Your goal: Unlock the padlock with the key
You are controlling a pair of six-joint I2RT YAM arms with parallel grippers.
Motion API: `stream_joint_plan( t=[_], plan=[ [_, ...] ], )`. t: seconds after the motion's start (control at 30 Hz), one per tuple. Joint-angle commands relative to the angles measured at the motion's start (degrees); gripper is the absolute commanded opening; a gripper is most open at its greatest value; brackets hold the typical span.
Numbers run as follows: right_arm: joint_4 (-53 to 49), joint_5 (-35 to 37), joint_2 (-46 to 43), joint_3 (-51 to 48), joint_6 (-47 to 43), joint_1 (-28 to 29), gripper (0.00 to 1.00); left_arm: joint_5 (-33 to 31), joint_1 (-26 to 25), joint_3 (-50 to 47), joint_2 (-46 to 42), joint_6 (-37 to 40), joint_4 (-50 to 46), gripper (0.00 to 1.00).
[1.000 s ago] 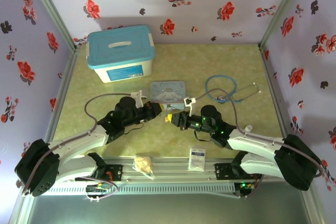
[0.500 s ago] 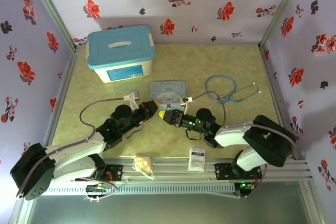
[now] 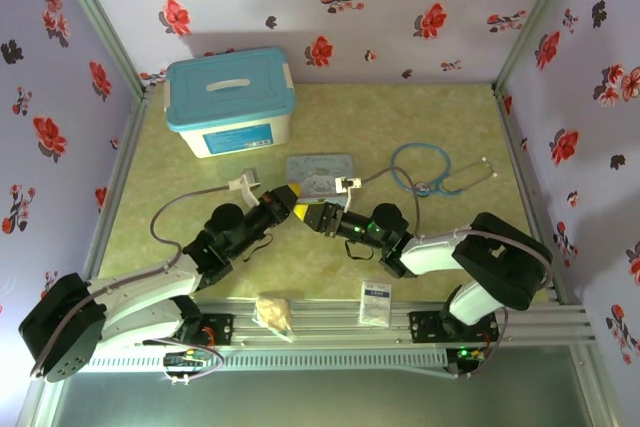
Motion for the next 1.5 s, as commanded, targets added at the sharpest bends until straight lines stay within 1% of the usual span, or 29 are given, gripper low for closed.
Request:
stream_joint_plan(
  t=[0.0,0.17,0.37,0.5,0.53,0.67,0.73,0.8,0.83,0.87,0.9,0.93,1.0,1.1,1.13,1.2,1.27,1.33,1.47],
  plan=[
    [2.77,-0.41,-0.4,1.17,-1.29,0.19,0.4,-1.47,-0.45,-0.88,-1.5,0.19,3.24,0.0],
    [2.06,-2.05,0.43,2.48,-1.45,0.0,0.33,-1.42,-0.54,-1.07,-1.55,0.11,3.62,0.0],
    [2.86,-1.46,0.29,2.49,-1.59,-0.02,0.25,-1.38,-0.61,-1.55,-0.8,-0.41,4.98,0.0],
    [2.83,-1.63,0.73,3.05,-1.52,-0.03,0.22,-1.39,-0.67,-1.71,-0.25,-0.77,5.72,0.0],
    [2.88,-1.67,0.93,3.21,-1.57,-0.11,0.2,-1.42,-0.7,-1.85,-0.19,-0.91,5.81,0.0],
    [2.85,-1.07,0.81,2.8,-1.83,-0.17,0.03,-1.45,-0.78,-1.98,-0.25,-1.2,5.66,0.0],
    [2.71,-0.61,0.38,2.01,-1.96,-0.52,0.01,-1.48,-0.73,-2.26,-0.49,-1.24,5.55,0.0],
    [0.34,-1.61,-0.16,1.74,-1.6,-1.37,0.0,-1.42,-0.65,-2.47,-0.96,-1.07,4.82,0.0],
    [-1.35,-2.01,-0.56,1.63,-1.6,-1.71,0.0,-1.34,-0.63,-2.41,-1.21,-0.94,3.87,0.02],
    [-4.23,-2.77,-1.14,1.86,-1.81,-1.99,0.0,-1.02,-0.63,-2.16,-1.47,-0.85,2.37,0.15],
    [-7.34,-3.72,-1.87,2.27,-2.47,-2.15,0.0,-0.41,-0.52,-1.82,-1.78,-0.62,0.98,0.25],
    [-9.43,-4.52,-2.6,2.44,-3.17,-2.32,0.0,0.51,-0.45,-1.48,-1.98,0.05,-0.03,0.28],
    [-13.39,-5.83,-4.29,2.79,-4.59,-2.45,0.0,2.97,-0.05,-0.37,-2.31,0.58,-2.4,0.38],
    [-16.16,-7.59,-6.34,2.62,-5.77,-2.87,0.0,6.51,1.26,1.09,-2.54,0.52,-6.27,0.46],
    [-17.58,-7.91,-6.78,2.75,-6.05,-3.02,0.0,7.68,1.9,1.42,-2.4,0.3,-7.38,0.47],
    [-21.89,-9.24,-7.79,3.52,-7.33,-3.16,0.0,9.59,2.99,1.72,-2.48,0.18,-8.9,0.47],
    [-23.79,-11.18,-8.29,4.15,-7.67,-3.25,0.0,10.94,3.61,2.07,-2.64,0.81,-10.18,0.46],
    [-26.04,-13.13,-8.7,4.89,-7.98,-3.52,0.0,11.61,3.69,2.67,-3.07,2.06,-11.97,0.41],
    [-29.23,-13.67,-9.62,4.91,-8.64,-4.04,0.0,12.8,3.68,5.22,-4.23,5.57,-18.48,0.28]
  ],
)
